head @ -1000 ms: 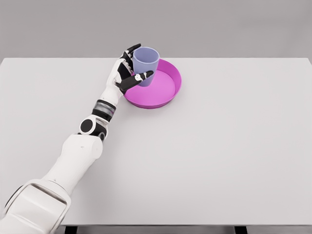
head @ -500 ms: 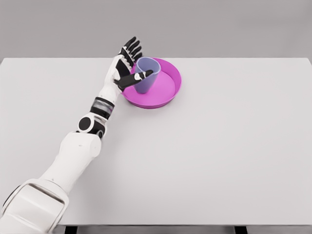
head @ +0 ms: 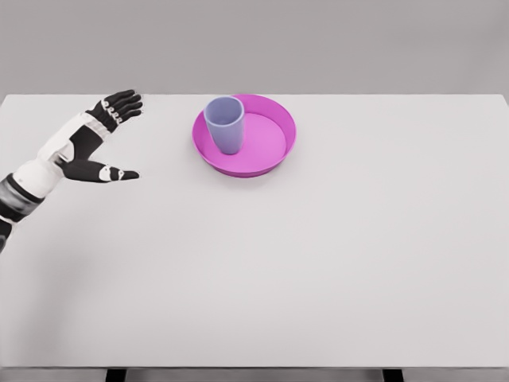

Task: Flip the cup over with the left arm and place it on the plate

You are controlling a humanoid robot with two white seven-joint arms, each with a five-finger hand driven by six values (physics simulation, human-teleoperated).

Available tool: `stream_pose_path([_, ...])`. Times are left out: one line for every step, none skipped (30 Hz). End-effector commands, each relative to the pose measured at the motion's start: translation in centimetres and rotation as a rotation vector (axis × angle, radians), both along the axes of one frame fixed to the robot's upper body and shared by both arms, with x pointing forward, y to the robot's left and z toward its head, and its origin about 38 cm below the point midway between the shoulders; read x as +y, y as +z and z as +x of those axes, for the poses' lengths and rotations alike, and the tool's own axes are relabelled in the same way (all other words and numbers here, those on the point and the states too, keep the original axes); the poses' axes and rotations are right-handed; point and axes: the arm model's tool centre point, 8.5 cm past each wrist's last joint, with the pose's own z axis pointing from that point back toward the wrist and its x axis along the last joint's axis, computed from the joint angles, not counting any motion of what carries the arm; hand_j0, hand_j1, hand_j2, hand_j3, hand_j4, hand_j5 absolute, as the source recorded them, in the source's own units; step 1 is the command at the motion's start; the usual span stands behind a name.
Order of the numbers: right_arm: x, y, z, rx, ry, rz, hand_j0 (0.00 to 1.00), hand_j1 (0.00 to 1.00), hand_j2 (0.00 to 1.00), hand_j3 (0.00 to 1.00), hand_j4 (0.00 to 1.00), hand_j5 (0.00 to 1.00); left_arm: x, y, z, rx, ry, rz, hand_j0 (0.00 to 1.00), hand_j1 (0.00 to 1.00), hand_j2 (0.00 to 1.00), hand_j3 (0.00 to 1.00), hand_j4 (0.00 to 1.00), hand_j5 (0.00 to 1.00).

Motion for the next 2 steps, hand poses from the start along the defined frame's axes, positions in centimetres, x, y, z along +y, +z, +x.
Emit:
stream_pose_path([0.0, 0.0, 0.0, -0.001, 0.000, 0.000, 1.00, 1.00, 1.00, 1.00, 1.00, 1.00, 4.0, 4.1, -1.3, -0.037, 0.002, 0.092, 1.00, 1.00, 1.00, 1.00, 1.00, 1.00])
stream_pose_path([0.0, 0.0, 0.0, 0.001, 0.000, 0.000, 1.00, 1.00, 1.00, 1.00, 1.00, 1.00, 5.8, 4.7, -1.8, -0.031, 0.024, 0.141, 1.00, 1.00, 1.00, 1.00, 1.00, 1.00])
